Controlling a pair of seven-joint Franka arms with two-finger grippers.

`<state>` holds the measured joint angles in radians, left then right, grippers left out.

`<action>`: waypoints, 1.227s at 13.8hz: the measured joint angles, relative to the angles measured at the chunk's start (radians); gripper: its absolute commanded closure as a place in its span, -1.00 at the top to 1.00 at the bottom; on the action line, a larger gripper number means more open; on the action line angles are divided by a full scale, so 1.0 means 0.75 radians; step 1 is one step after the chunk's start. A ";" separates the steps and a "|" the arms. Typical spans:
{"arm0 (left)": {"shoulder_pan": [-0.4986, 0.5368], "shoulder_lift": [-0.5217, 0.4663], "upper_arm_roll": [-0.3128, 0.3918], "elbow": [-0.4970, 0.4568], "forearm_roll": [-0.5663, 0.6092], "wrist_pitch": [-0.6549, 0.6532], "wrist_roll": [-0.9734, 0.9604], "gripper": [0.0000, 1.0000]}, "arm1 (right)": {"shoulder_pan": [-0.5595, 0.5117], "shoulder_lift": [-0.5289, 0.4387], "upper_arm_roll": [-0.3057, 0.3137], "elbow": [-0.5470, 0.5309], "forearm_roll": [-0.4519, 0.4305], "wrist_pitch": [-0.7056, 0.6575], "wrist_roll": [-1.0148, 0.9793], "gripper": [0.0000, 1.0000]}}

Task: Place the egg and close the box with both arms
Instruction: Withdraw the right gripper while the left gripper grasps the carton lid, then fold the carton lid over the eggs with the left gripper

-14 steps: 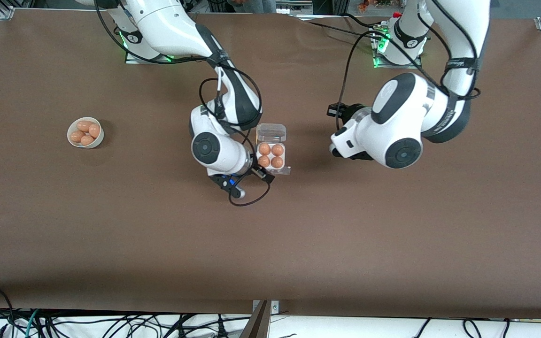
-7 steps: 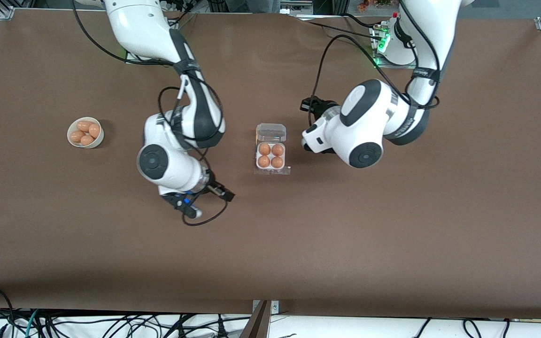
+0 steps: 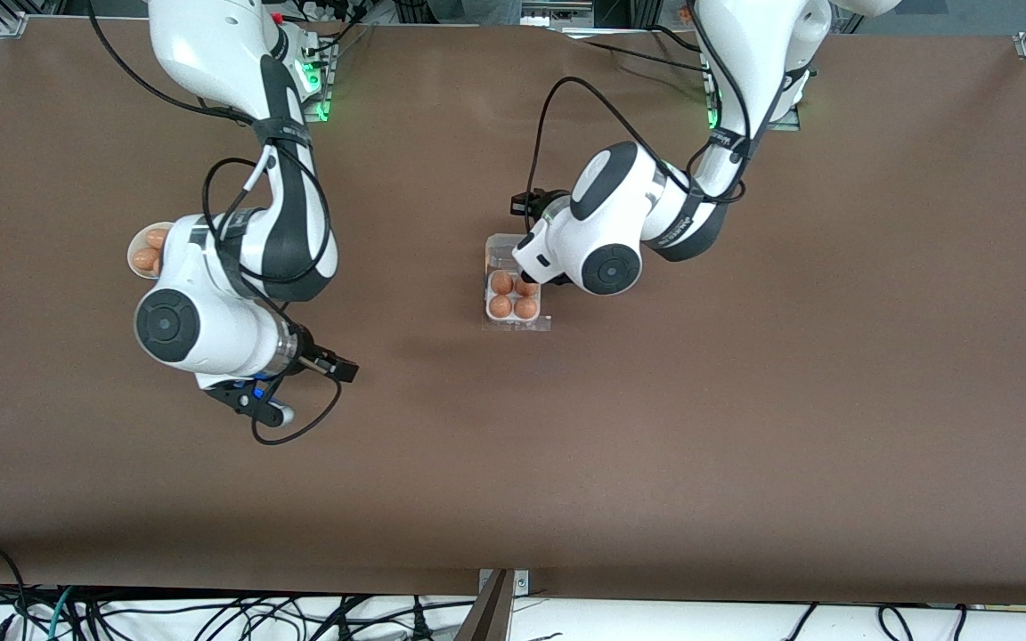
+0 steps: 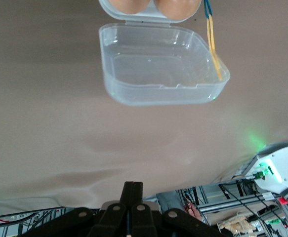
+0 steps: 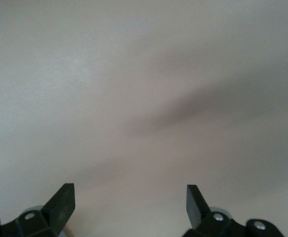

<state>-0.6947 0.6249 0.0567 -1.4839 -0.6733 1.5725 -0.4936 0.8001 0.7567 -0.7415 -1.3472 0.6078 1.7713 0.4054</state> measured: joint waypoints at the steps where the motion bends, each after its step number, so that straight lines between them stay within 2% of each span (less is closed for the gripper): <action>1: -0.012 0.007 0.000 0.000 0.000 0.018 -0.012 -1.00 | -0.014 -0.019 0.008 0.000 -0.057 0.000 -0.015 1.00; 2: -0.021 0.013 0.000 0.000 0.000 0.038 -0.019 -1.00 | -0.051 -0.056 0.058 0.000 -0.158 -0.001 -0.022 1.00; 3: -0.028 0.018 0.001 0.001 0.000 0.059 -0.031 -1.00 | -0.129 -0.113 0.174 -0.001 -0.301 -0.005 -0.022 1.00; 6: -0.056 0.049 0.001 0.001 0.000 0.104 -0.061 -1.00 | -0.481 -0.321 0.651 -0.058 -0.753 -0.024 -0.021 1.00; 7: -0.063 0.058 0.001 0.001 0.000 0.116 -0.063 -1.00 | -0.591 -0.390 0.784 -0.104 -0.839 -0.024 -0.022 1.00; 9: -0.067 0.069 0.003 0.001 0.000 0.144 -0.065 -1.00 | -0.762 -0.533 0.966 -0.216 -0.907 -0.020 -0.054 1.00; 11: -0.066 0.071 0.011 0.002 0.000 0.177 -0.066 -1.00 | -0.889 -0.670 1.052 -0.316 -0.920 -0.019 -0.182 1.00; 12: -0.065 0.071 0.016 0.003 0.000 0.191 -0.067 -1.00 | -0.934 -0.739 1.066 -0.358 -0.921 -0.020 -0.241 1.00; 15: -0.064 0.072 0.023 0.012 0.000 0.208 -0.068 -1.00 | -1.015 -0.926 1.070 -0.433 -0.921 -0.065 -0.307 1.00; 17: -0.064 0.073 0.025 0.019 0.000 0.216 -0.072 -1.00 | -1.029 -1.001 1.070 -0.437 -0.921 -0.124 -0.307 1.00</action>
<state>-0.7429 0.6797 0.0753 -1.4694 -0.6734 1.7346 -0.5472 0.0286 0.0059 0.0610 -1.6751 -0.0829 1.6783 0.1750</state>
